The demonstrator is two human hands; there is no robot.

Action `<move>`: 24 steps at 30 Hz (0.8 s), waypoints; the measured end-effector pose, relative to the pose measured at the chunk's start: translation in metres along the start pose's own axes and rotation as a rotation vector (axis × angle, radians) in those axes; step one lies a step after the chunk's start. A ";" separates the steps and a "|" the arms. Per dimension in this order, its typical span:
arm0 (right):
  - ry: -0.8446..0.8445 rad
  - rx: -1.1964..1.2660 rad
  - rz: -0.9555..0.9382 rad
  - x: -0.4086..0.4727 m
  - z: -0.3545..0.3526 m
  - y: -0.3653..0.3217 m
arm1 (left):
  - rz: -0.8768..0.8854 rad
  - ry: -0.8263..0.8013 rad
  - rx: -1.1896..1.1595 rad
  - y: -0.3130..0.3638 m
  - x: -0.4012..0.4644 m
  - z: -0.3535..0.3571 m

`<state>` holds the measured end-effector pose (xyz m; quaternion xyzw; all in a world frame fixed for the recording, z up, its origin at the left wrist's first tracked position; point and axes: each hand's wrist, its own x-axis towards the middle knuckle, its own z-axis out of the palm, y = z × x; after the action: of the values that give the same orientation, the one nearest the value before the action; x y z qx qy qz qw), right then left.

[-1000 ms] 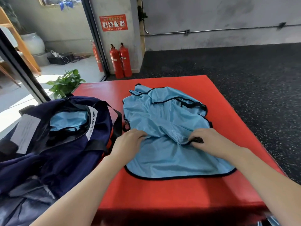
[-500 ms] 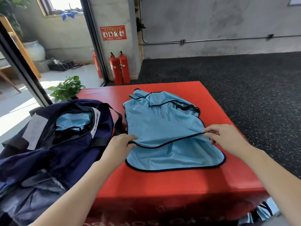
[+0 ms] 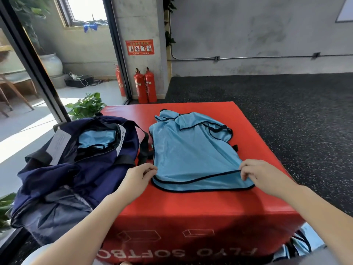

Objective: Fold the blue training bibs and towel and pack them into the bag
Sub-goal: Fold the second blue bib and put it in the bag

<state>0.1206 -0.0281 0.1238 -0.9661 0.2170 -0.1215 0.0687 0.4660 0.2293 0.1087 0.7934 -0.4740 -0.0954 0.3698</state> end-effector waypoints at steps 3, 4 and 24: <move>-0.025 -0.076 -0.051 -0.004 0.006 0.003 | 0.041 -0.004 0.070 0.000 -0.001 0.002; -0.039 -0.075 -0.058 -0.006 0.007 0.003 | 0.073 -0.017 0.131 -0.002 -0.002 0.002; -0.104 0.026 0.024 -0.012 0.013 -0.006 | 0.399 -0.169 0.429 0.040 -0.017 0.052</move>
<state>0.1157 -0.0165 0.1095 -0.9675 0.2233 -0.0729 0.0940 0.4032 0.2062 0.0954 0.7339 -0.6589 0.0155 0.1647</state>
